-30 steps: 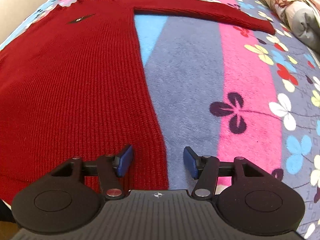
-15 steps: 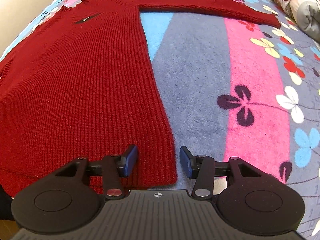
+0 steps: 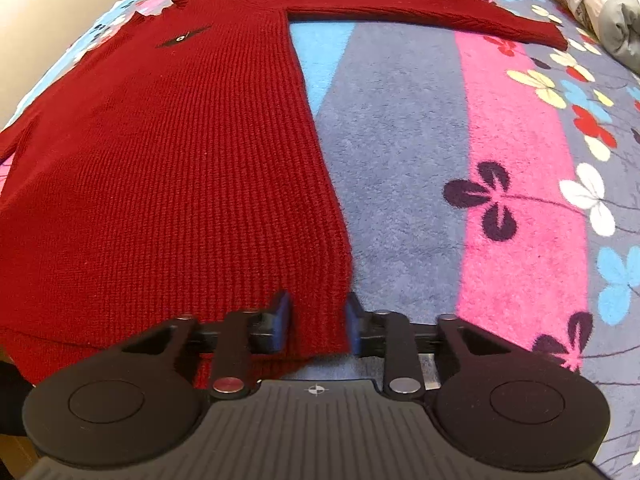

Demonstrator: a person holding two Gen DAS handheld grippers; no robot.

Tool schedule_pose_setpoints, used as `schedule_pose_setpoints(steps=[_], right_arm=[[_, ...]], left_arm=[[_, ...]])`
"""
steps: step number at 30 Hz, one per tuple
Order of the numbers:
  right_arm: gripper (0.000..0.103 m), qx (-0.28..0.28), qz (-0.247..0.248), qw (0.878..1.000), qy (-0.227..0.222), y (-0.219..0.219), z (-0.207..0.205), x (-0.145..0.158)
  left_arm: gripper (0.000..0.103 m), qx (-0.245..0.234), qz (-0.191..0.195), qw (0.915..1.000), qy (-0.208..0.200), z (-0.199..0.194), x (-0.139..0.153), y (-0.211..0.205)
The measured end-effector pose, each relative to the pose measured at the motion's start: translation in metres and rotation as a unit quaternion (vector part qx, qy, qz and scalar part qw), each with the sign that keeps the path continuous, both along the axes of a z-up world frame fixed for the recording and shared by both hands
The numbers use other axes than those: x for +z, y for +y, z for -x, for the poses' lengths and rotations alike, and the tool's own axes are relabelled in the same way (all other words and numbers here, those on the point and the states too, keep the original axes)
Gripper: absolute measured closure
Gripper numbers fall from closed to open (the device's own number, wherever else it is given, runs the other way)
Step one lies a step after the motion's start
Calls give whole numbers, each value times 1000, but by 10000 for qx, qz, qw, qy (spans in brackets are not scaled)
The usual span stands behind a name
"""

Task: Fold small clothes
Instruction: 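Grasp the hem with both tools, tug it straight, then release, then grasp a sleeve cuff with the left tool and fold it across the body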

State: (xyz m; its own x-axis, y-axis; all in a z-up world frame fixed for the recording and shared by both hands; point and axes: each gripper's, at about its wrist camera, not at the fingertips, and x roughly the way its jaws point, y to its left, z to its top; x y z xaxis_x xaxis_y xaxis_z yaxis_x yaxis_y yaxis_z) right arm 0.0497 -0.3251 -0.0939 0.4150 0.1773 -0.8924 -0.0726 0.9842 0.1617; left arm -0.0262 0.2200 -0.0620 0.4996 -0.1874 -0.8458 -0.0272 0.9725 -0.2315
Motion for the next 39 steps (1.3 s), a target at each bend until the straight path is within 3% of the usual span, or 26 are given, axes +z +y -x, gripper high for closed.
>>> schedule_pose_setpoints(steps=[1, 2, 4, 6, 8, 10, 12, 15, 17, 19, 20, 21, 22, 25, 27, 28, 29, 31, 32, 37, 39], right_arm=[[81, -7, -15, 10000, 2, 0, 0, 0], [89, -32, -18, 10000, -12, -1, 0, 1], [91, -99, -114, 9999, -46, -4, 1, 3], [93, -215, -340, 9990, -178, -12, 4, 13], [94, -386, -903, 9935, -570, -27, 15, 40], [95, -485, -1434, 9834, -1001, -43, 28, 69], [96, -680, -1768, 9729, -1326, -57, 38, 93], [97, -881, -1657, 9720, -1413, -63, 36, 107], [95, -1011, -1042, 9829, -1136, -57, 23, 90], [92, -1083, 198, 9903, -851, -45, 15, 64], [90, -1033, 818, 9867, -949, -38, 15, 53], [89, -1022, 1117, 9830, -1035, -33, 17, 48], [87, -973, 1128, 9830, -1076, -29, 16, 48], [83, -646, 104, 9820, -1773, -17, 15, 64], [69, -229, -340, 9866, -1580, -4, 7, 56], [67, 17, -418, 9915, -1228, 5, 1, 44], [63, 192, -347, 9952, -897, 12, -4, 33], [62, 484, 185, 9984, -210, 28, -12, 5], [62, 570, 315, 9977, -211, 32, -13, 2], [61, 478, 434, 9969, -446, 35, -11, 16], [61, 508, 590, 9926, -930, 37, -5, 32]], left_arm=[[40, -119, 75, 9998, 105, 0, -3, -4], [56, -205, 118, 9996, 153, 0, -6, -6], [90, -406, 191, 9990, 42, 3, -3, -12], [92, -582, 117, 9974, -401, 13, 13, -16], [93, -716, 360, 9931, -854, 28, 38, -13], [94, -696, 655, 9890, -1125, 43, 60, -5], [94, -609, 713, 9885, -1188, 50, 72, -1], [90, -575, 461, 9943, -770, 39, 60, -2], [84, -317, -289, 9987, -275, 24, 42, -6], [84, -239, -980, 9937, -497, 16, 42, -18], [79, -322, -1079, 9911, -707, 14, 46, -24], [77, -426, -1013, 9901, -878, 12, 48, -31], [75, -589, -826, 9899, -986, 8, 48, -38], [68, -1222, -512, 9874, -861, -6, 27, -65], [62, -1410, -713, 9871, -269, -15, 3, -78], [62, -1490, -965, 9841, 105, -21, -12, -83], [60, -1537, -1134, 9815, 114, -21, -15, -86], [59, -1507, -1083, 9826, -85, -20, -4, -87], [56, -1436, -983, 9844, -257, -20, 4, -85], [53, -529, -922, 9888, -1050, -37, 46, -60], [54, 33, -754, 9885, -1310, -53, 65, -39]])
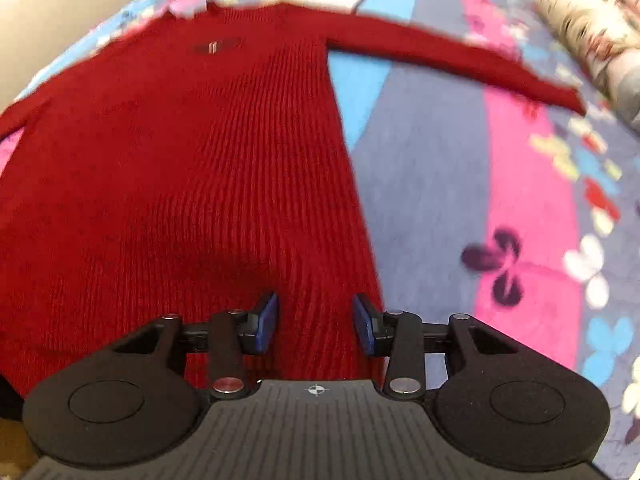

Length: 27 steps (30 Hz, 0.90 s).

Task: Fold small clothes
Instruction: 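Grasp a sleeve cuff with the left tool and fold it across the body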

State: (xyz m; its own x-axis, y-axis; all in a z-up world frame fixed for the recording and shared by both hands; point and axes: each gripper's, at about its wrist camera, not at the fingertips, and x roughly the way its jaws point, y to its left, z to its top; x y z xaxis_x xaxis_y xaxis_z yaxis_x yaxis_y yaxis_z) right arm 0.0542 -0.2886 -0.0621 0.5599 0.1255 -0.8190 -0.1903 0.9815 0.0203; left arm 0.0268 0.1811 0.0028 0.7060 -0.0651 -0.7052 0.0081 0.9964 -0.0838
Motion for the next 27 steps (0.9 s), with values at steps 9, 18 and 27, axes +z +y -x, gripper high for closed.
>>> schedule_pose_setpoints(steps=[9, 18, 27], right_arm=[[58, 60, -361, 9873, -1545, -4, -8, 62], [58, 684, -348, 9967, -266, 24, -40, -4], [49, 552, -83, 9975, 427, 38, -57, -27]], left_arm=[[98, 2069, 392, 9763, -504, -91, 11, 115], [38, 3245, 1591, 9323, 157, -133, -35, 196], [39, 4125, 2503, 8758, 112, -141, -65, 240]])
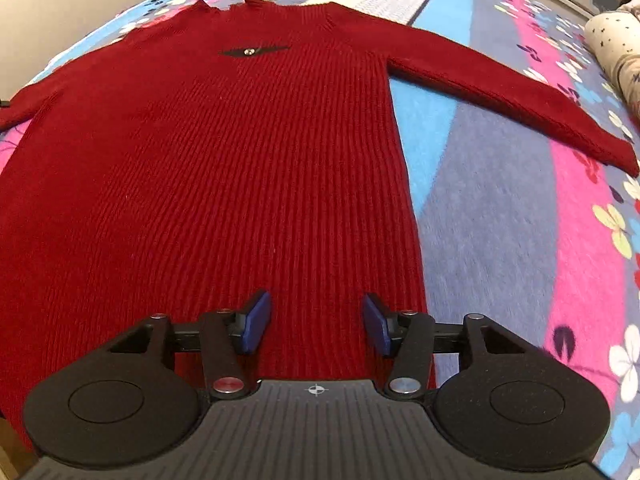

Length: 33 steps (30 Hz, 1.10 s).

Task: Fold small clothes
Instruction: 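Grasp a sleeve cuff with the left tool and fold it across the body, then grasp the other sleeve cuff with the right tool and fold it across the body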

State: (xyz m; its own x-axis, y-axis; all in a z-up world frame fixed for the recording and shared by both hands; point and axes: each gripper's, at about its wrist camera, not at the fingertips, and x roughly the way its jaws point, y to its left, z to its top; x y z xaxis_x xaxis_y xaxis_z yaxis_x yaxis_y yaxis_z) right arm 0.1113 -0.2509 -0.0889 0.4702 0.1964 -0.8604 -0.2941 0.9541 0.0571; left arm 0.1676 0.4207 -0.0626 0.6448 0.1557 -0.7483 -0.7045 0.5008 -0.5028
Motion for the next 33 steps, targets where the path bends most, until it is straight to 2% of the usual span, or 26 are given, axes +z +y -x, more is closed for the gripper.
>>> schedule_pose_setpoints(steps=[1, 3, 4, 5, 8, 10, 12, 14, 15, 16, 17, 18, 19, 20, 21, 22, 23, 24, 25, 26, 27, 28, 30, 32, 33], right_arm=[[49, 7, -1, 10000, 5, 0, -1, 0], [48, 33, 10, 10000, -1, 1, -2, 0], [48, 45, 15, 10000, 1, 2, -2, 0], [48, 54, 17, 10000, 2, 1, -3, 0], [48, 74, 36, 10000, 0, 3, -2, 1], [48, 93, 60, 9999, -10, 4, -3, 0], [47, 104, 76, 9999, -16, 4, -5, 0], [47, 106, 84, 9999, -27, 3, -2, 1], [47, 102, 84, 9999, -32, 3, -2, 1], [47, 100, 84, 9999, -36, 3, -2, 0], [47, 97, 83, 9999, -40, 3, -3, 0], [47, 95, 82, 9999, -45, 3, -2, 0], [47, 94, 83, 9999, -50, 3, -2, 0], [47, 95, 86, 9999, -55, 3, -2, 0], [47, 94, 90, 9999, -59, 3, -2, -1], [47, 91, 91, 9999, -62, 3, -2, -1], [47, 87, 94, 9999, -67, 4, -2, -1], [47, 85, 96, 9999, -72, 4, -2, -2], [46, 83, 97, 9999, -78, 4, -2, -2], [46, 80, 97, 9999, -84, 4, -2, -2], [46, 75, 95, 9999, -88, 5, -2, -2], [46, 71, 90, 9999, -92, 4, -2, -2], [45, 47, 69, 9999, -93, 4, -1, -3], [45, 39, 68, 9999, -101, 4, -1, -3], [45, 37, 71, 9999, -106, 4, -1, -3]], left_arm=[[42, 35, -35, 10000, 0, -1, 0, 1], [64, 64, -244, 9996, 104, -7, -2, 2], [81, 88, -387, 9990, 201, -10, -2, 2], [85, 110, -466, 9986, 231, -10, -2, 1], [88, 150, -792, 9963, 301, -13, 5, -7], [89, 74, -1339, 9903, 352, -19, 18, -23], [89, -47, -1998, 9794, 295, -25, 35, -45], [90, -261, -2668, 9633, 119, -31, 54, -76], [90, -469, -3027, 9519, -22, -34, 63, -96], [90, -799, -3434, 9356, -215, -37, 72, -121], [90, -1233, -3856, 9133, -461, -38, 79, -152], [90, -1736, -4219, 8868, -740, -38, 84, -184], [90, -2306, -4501, 8566, -1024, -35, 86, -218], [88, -2872, -4608, 8305, -1243, -32, 85, -246], [88, -3551, -4494, 8075, -1410, -28, 84, -272], [81, -4124, -4257, 7912, -1510, -25, 82, -292], [75, -4654, -4029, 7710, -1633, -19, 79, -310], [75, -5023, -3961, 7489, -1733, -12, 78, -326], [74, -5205, -3981, 7335, -1804, -5, 79, -336], [68, -5251, -3997, 7276, -1873, 1, 81, -341], [66, -5213, -3895, 7351, -1902, 4, 85, -340], [64, -5110, -3660, 7545, -1889, 4, 91, -332], [64, -4708, -3139, 8068, -1700, -1, 106, -312], [63, -4163, -2868, 8522, -1345, -2, 122, -291], [63, -3886, -2777, 8710, -1150, -1, 126, -281]])
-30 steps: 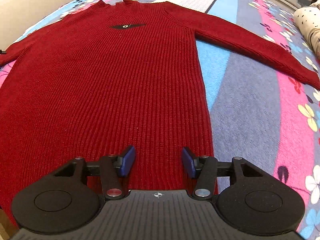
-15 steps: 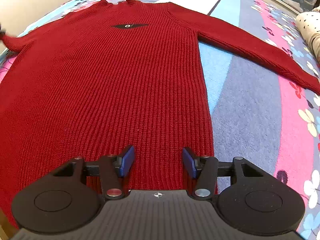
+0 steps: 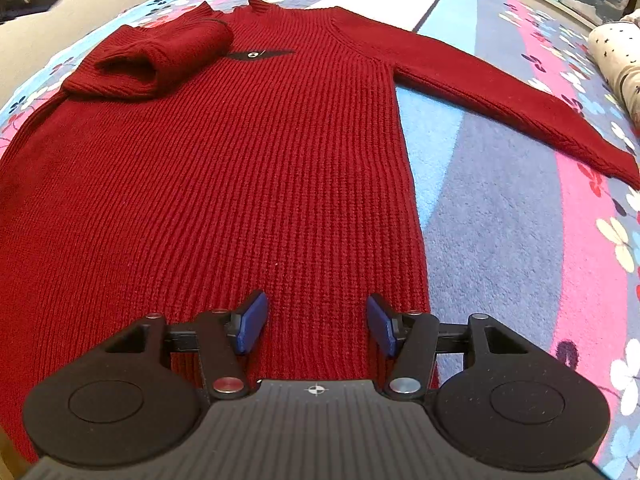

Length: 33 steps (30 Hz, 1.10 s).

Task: Fold small clothes
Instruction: 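Grasp the other sleeve cuff with the right tool and fold it across the body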

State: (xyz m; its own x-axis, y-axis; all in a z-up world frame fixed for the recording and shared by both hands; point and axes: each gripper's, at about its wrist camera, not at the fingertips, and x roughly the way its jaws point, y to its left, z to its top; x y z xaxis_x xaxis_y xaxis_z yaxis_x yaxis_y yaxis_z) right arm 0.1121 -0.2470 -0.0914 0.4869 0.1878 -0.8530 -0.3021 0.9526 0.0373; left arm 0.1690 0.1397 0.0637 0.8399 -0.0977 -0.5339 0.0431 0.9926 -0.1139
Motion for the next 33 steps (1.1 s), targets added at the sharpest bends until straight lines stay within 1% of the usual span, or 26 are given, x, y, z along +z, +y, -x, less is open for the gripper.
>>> schedule_pose_setpoints(steps=[1, 3, 5, 6, 7, 8, 9, 12, 15, 17, 19, 20, 22, 25, 26, 27, 28, 29, 30, 31, 33], right_arm=[[45, -16, 1, 10000, -10, 0, 1, 0], [46, -50, 15, 10000, -49, 0, 3, 1], [48, -88, -2, 9999, -127, 1, 5, 3], [61, -83, -47, 9998, -184, 0, 6, 5], [70, -58, -125, 9996, -261, 0, 8, 6], [86, -43, -204, 9993, -314, 0, 9, 7], [91, -52, -249, 9990, -357, -1, 11, 7], [92, -23, -165, 9984, -545, 0, 14, 4], [91, -62, -124, 9964, -839, -3, 18, 8], [92, -76, -23, 9938, -1110, -3, 20, 13], [102, -9, 10, 9915, -1299, 4, 17, 18], [103, 13, 23, 9910, -1337, 10, 13, 20], [103, 129, 103, 9893, -1448, 27, 5, 26], [102, 357, 49, 9865, -1596, 68, -15, 39], [95, 486, 43, 9847, -1671, 87, -23, 44], [81, 592, 59, 9828, -1751, 103, -30, 48], [72, 708, 112, 9798, -1867, 124, -40, 52], [57, 801, 188, 9766, -1988, 143, -48, 56], [51, 909, 263, 9726, -2123, 162, -55, 58], [51, 1071, 358, 9686, -2217, 180, -64, 59], [51, 1403, 672, 9616, -2259, 215, -81, 56]], left_arm=[[60, 303, 99, 9994, 125, 2, 3, 11], [59, 858, 318, 9952, 355, 3, 2, 31], [59, 1105, 421, 9924, 326, 9, 1, 48], [59, 1144, 410, 9921, 301, 11, -7, 55], [60, 1159, 282, 9922, 371, 12, -21, 59], [60, 1187, 83, 9906, 671, 5, -29, 60], [61, 1257, -73, 9864, 1057, -2, -37, 64], [61, 1381, 124, 9833, 1177, -15, -44, 75], [61, 1542, 609, 9762, 1394, -19, -49, 92], [61, 1608, 776, 9720, 1527, -22, -53, 95], [61, 1583, 764, 9717, 1578, -25, -52, 95], [61, 1556, 767, 9723, 1569, -29, -50, 96], [61, 1536, 813, 9731, 1510, -34, -50, 97], [61, 1503, 938, 9731, 1474, -37, -47, 101], [61, 1520, 1001, 9720, 1484, -37, -47, 104], [61, 1533, 1050, 9710, 1503, -38, -48, 106], [61, 1548, 1100, 9697, 1534, -38, -48, 109], [61, 1551, 1154, 9687, 1555, -39, -49, 112], [61, 1547, 1203, 9681, 1561, -40, -50, 114], [61, 1558, 1215, 9675, 1580, -41, -51, 117], [61, 1615, 1205, 9653, 1660, -42, -55, 122]])
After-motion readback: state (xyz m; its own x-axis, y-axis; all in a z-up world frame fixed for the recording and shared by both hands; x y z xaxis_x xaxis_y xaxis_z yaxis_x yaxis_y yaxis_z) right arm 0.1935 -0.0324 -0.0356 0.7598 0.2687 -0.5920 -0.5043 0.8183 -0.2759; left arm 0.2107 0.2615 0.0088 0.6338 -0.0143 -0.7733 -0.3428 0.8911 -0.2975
